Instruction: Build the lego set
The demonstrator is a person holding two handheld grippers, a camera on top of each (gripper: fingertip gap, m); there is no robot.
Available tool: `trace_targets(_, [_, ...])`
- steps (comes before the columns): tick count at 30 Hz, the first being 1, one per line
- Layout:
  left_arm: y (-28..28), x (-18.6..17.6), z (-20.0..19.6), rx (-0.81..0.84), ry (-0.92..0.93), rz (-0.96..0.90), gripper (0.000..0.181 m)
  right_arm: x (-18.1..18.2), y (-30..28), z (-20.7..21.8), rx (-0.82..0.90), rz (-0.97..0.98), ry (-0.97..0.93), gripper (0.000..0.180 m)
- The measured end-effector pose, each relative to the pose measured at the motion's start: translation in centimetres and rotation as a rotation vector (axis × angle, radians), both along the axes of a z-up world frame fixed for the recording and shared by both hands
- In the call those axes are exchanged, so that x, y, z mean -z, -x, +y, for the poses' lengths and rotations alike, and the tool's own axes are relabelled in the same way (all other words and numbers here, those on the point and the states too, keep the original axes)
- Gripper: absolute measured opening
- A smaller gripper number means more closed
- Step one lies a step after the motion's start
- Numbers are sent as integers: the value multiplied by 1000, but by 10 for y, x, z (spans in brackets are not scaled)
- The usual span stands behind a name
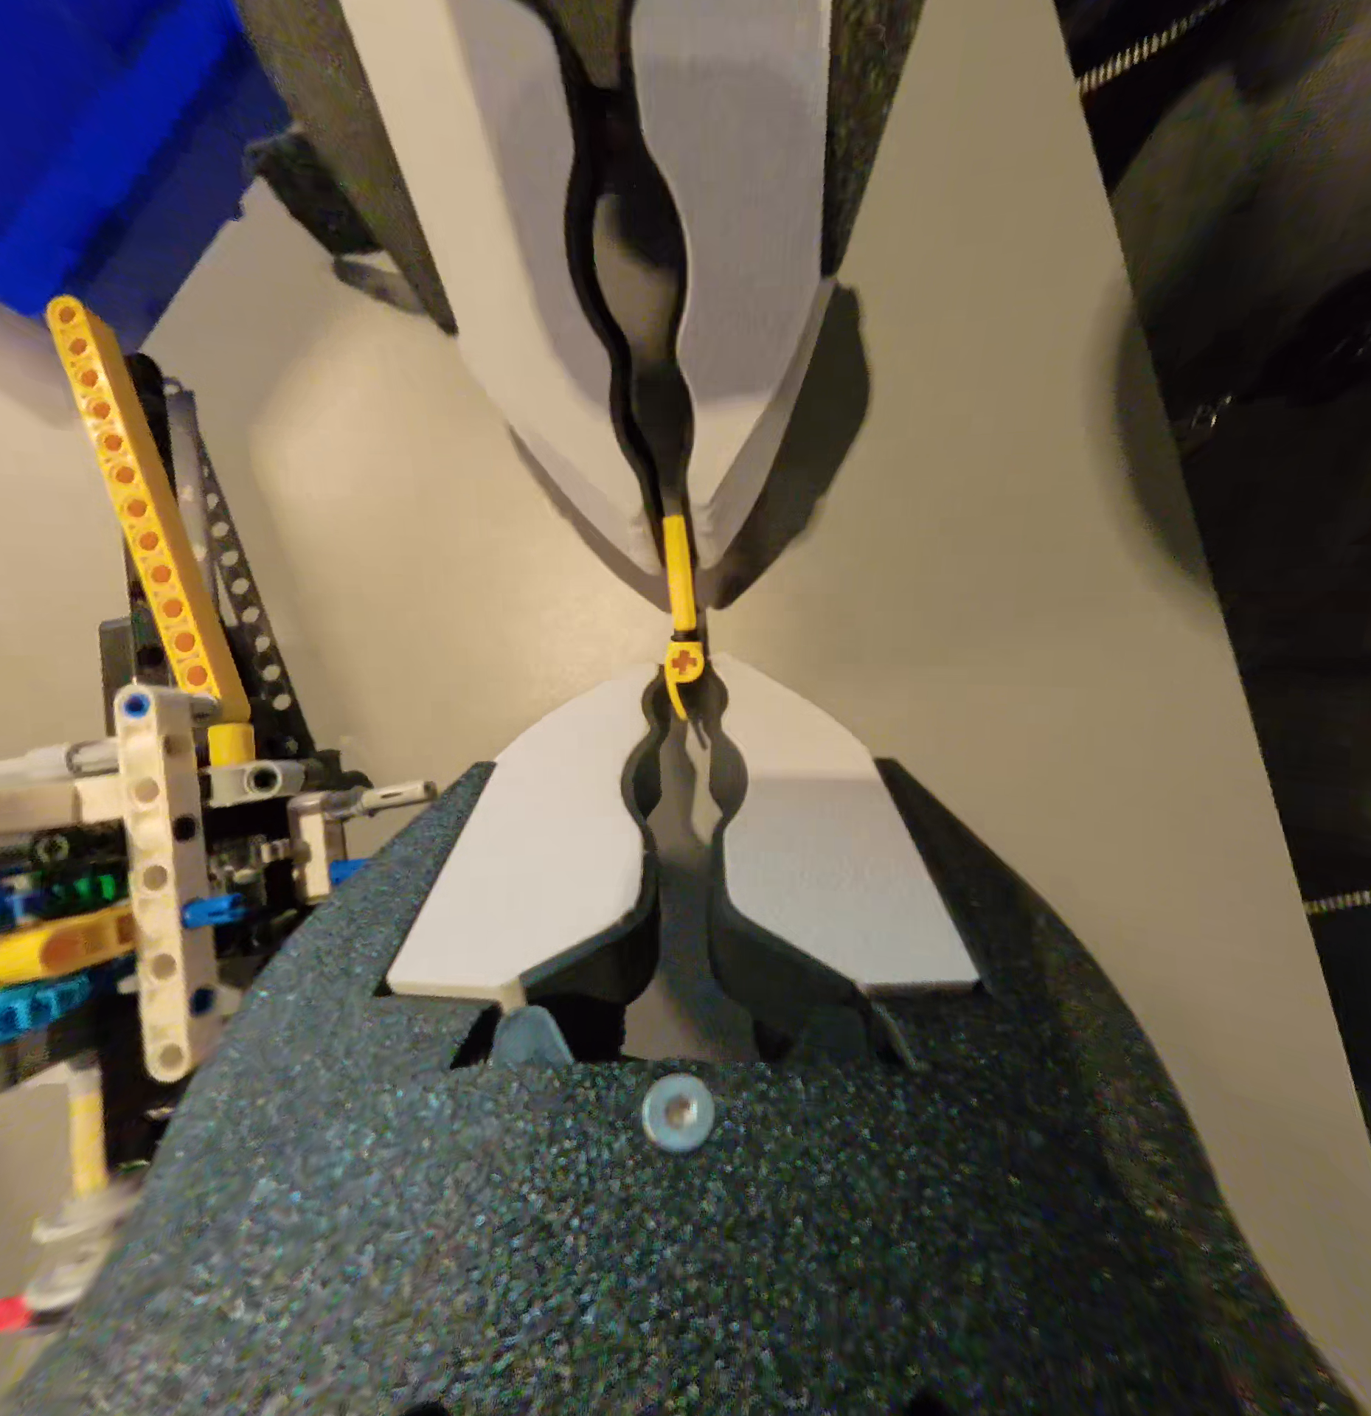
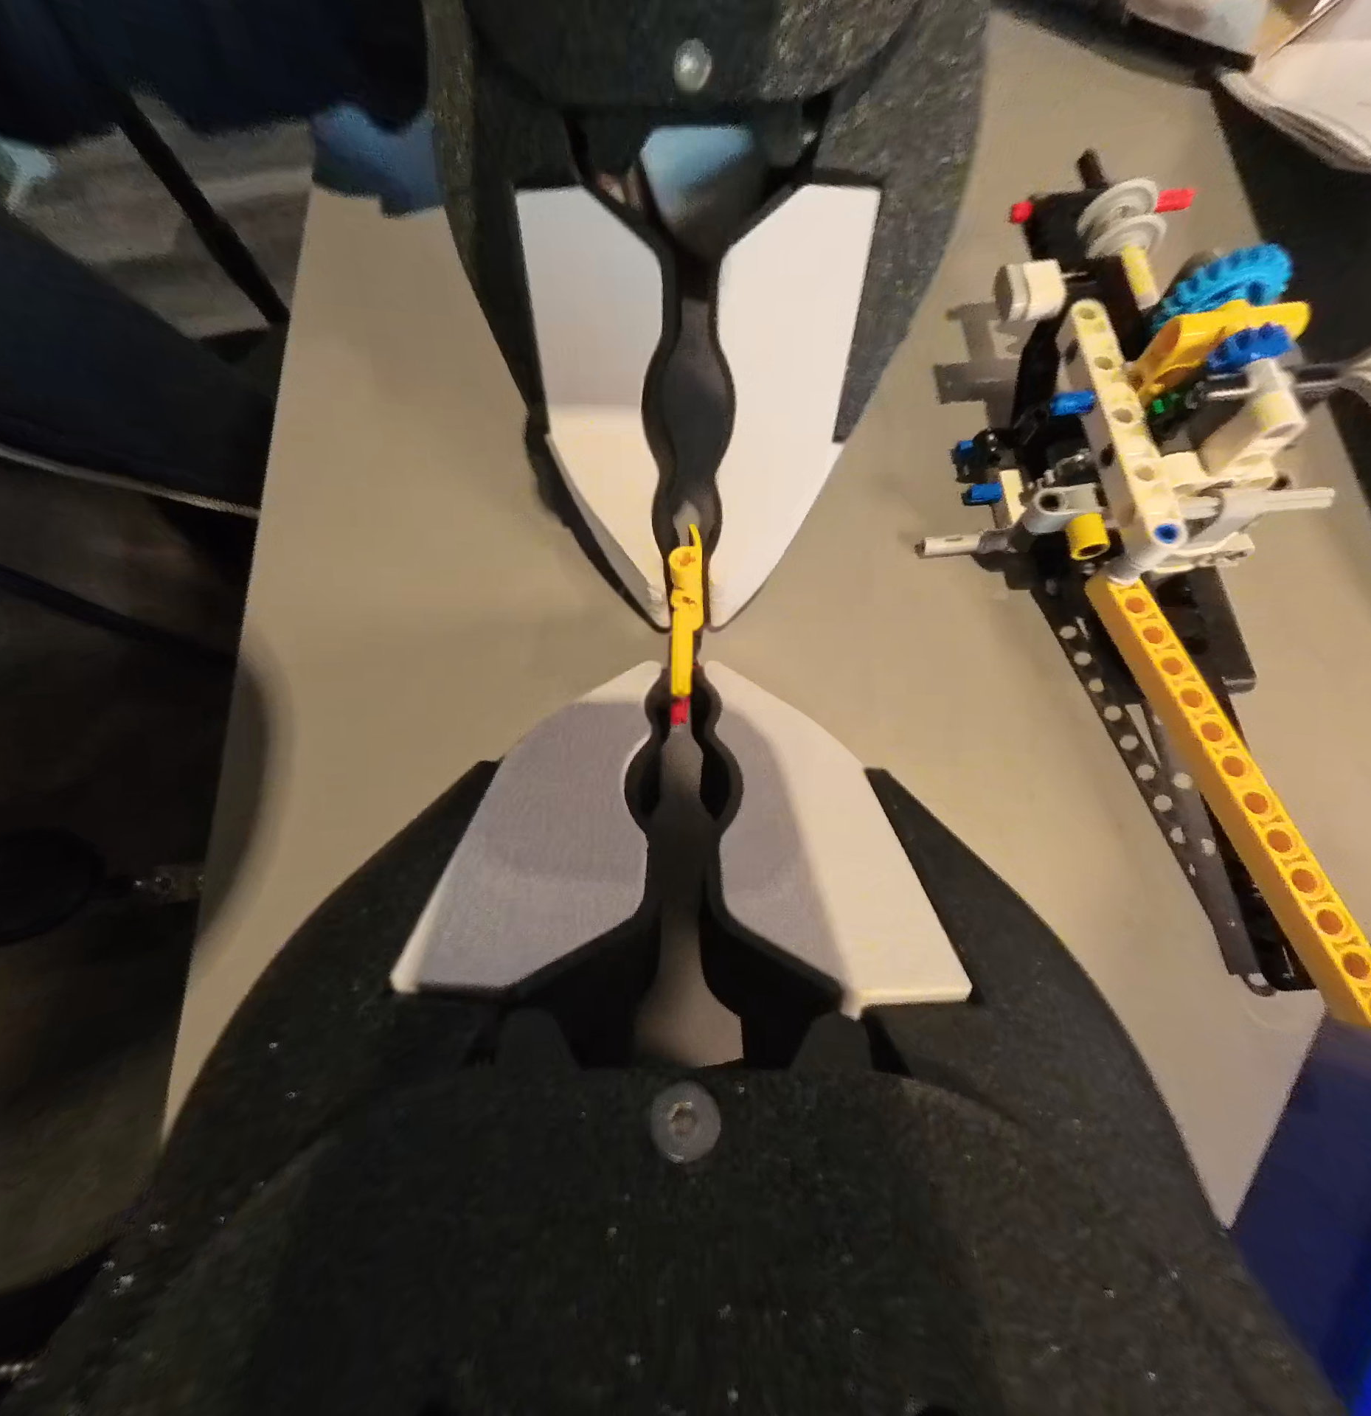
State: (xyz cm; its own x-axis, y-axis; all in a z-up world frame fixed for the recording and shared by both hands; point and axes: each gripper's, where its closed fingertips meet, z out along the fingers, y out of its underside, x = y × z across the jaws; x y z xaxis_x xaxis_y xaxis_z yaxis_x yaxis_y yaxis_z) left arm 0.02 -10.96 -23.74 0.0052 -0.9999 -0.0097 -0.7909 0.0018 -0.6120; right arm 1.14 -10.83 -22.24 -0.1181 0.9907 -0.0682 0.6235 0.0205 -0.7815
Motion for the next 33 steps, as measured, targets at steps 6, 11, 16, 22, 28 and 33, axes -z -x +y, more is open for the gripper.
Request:
trace_targets(6, [-2, -5, 3, -87, -10, -129, 7, -6, 1, 5, 18, 42, 68, 5])
trace_targets(11, [-2, -6, 5, -109, -22, -188, 7, -6, 2, 4, 14, 35, 80, 5])
trace_targets(16, [-3, -4, 4, -101, -57, -164, 7, -4, 4, 4, 8, 20, 74, 5])
trace_targets(22, [-2, 0, 5, -108, -99, -105, 7, 2, 3, 3, 4, -33, 65, 4])
trace_targets(28, [-1, 0, 6, -122, -165, -22, 7, 2, 3, 4, 6, -76, 39, 4])
trace_targets(33, [-1, 0, 6, -131, -185, 6, 7, 2, 3, 4, 3, -103, 17, 4])
